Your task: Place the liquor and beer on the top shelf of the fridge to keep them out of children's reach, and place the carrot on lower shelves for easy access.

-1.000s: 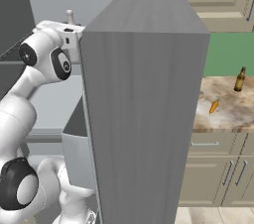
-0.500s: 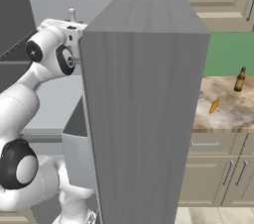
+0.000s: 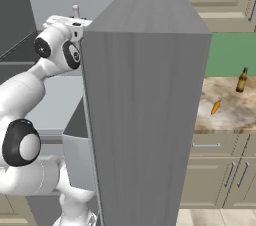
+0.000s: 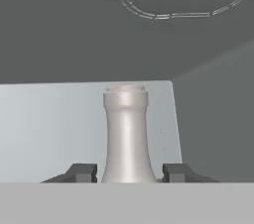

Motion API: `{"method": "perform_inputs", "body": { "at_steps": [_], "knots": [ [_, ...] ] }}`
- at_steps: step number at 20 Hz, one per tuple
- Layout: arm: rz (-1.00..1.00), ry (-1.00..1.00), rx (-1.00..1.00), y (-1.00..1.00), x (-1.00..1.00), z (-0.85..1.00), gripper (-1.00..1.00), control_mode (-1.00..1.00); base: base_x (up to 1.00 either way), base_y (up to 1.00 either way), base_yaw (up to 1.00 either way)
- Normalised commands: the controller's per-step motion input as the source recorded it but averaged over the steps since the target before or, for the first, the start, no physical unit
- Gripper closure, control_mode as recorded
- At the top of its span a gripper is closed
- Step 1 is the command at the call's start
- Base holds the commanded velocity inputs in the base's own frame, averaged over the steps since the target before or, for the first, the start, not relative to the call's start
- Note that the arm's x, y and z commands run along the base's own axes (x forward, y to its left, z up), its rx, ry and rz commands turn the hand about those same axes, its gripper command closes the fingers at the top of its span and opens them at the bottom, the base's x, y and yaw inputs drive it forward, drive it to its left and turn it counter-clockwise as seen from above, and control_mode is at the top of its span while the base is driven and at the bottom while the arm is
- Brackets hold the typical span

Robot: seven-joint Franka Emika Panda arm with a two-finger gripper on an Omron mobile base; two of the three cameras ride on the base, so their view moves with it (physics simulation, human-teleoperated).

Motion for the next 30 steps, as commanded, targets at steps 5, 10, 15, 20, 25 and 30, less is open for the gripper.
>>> {"method": "perform_inputs", "body": {
  "at_steps": [5,10,15,20,25,30],
  "knots": [
    [0.0,-0.03,0.0,0.14,0.45,0.0,1.0,-1.0,0.0,0.0,0.0],
    [0.0,-0.01,0.0,0.16,0.48,0.0,-1.0,-1.0,0.0,0.0,0.0],
    [0.0,-0.01,0.0,0.07,0.47,0.0,-1.0,-1.0,0.0,0.0,0.0],
    [0.0,0.0,0.0,0.0,0.2,0.0,-1.0,-1.0,0.0,0.0,0.0],
    [0.0,0.0,-0.01,0.01,0.01,0.0,-1.0,-1.0,0.0,0.0,0.0],
    [0.0,0.0,-0.03,0.02,-0.19,0.0,-1.0,-1.0,0.0,0.0,0.0]
  ]
}}
